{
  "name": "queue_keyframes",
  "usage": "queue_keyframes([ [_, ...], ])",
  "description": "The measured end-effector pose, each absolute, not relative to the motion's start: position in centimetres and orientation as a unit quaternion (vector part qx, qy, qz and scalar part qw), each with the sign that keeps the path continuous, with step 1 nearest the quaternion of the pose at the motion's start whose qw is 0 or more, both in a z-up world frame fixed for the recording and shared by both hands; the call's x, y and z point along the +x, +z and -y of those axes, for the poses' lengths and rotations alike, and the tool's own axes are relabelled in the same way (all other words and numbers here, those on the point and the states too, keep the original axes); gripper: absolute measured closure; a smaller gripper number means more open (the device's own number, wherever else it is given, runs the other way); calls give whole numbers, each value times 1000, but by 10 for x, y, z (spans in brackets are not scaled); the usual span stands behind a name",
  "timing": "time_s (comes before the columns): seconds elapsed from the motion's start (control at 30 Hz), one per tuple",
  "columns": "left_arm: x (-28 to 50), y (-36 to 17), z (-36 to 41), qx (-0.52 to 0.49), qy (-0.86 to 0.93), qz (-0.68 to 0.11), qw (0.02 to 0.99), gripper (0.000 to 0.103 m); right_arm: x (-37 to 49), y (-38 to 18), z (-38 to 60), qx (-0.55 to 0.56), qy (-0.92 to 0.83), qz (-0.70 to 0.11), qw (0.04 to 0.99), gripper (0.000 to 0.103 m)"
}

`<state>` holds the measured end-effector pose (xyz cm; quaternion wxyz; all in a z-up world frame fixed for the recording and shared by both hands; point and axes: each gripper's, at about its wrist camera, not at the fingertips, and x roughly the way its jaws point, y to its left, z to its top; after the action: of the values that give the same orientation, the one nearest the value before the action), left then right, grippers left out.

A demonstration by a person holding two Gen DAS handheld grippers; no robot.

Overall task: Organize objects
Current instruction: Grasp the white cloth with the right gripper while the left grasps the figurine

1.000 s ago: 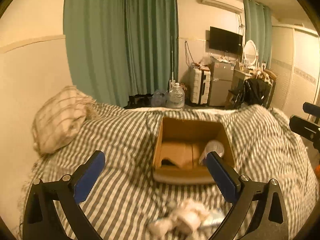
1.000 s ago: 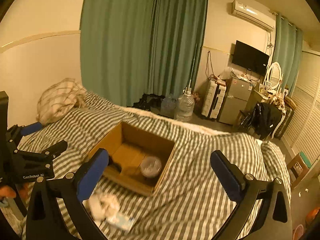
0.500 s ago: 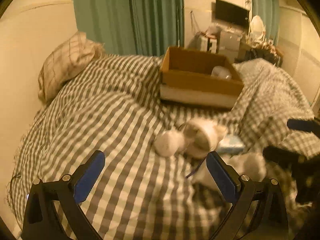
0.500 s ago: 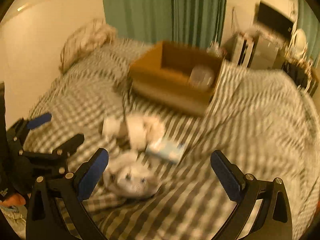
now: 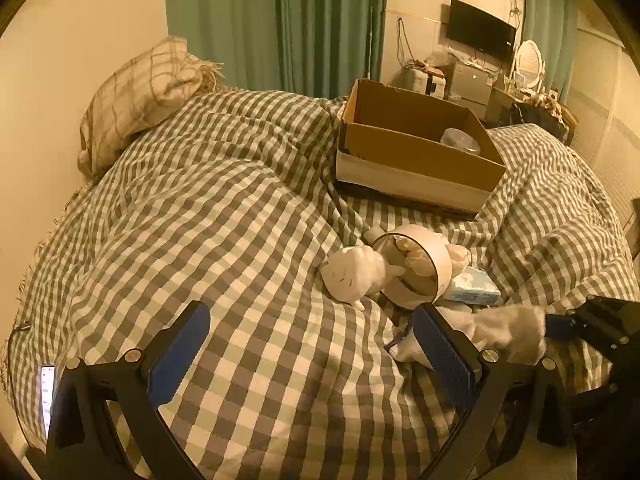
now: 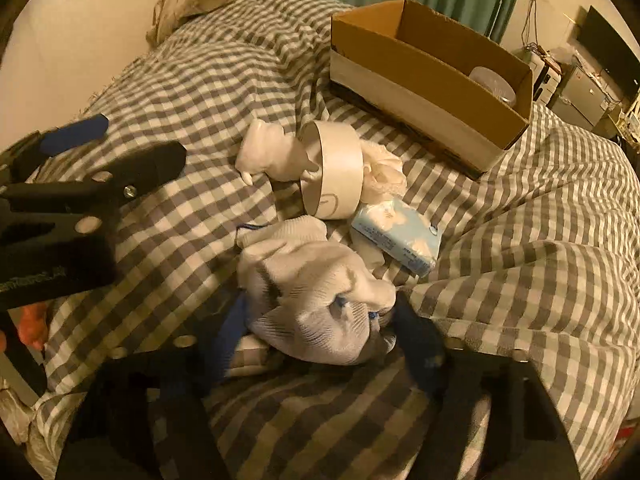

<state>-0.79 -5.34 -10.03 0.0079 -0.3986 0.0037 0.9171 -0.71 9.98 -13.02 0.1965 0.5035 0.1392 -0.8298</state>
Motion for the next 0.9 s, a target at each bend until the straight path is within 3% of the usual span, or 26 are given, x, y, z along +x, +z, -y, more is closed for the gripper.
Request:
queue_keyframes([
  [0.1,-11,-100,52,-400,917,-5,9,0,-4,-112,-108,477,-849,-133,184,48],
  [0.43,-72,-118,26,-437,898,-41,29,0,-43,-24,-144,361,-917,-118,123,49],
  [0.7,-110,-175,6,-513,855,-72,26,4,-75,-55,-170,386,-911,-78,122,49],
  [0.83,-117,-179,0,-519,851,-65,44,31,-79,-68,-182,401,-906,-59,123,49],
  [0.9,-114,-178,2,-518,852,-59,47,33,-79,-70,-190,404,-905,-48,120,49],
])
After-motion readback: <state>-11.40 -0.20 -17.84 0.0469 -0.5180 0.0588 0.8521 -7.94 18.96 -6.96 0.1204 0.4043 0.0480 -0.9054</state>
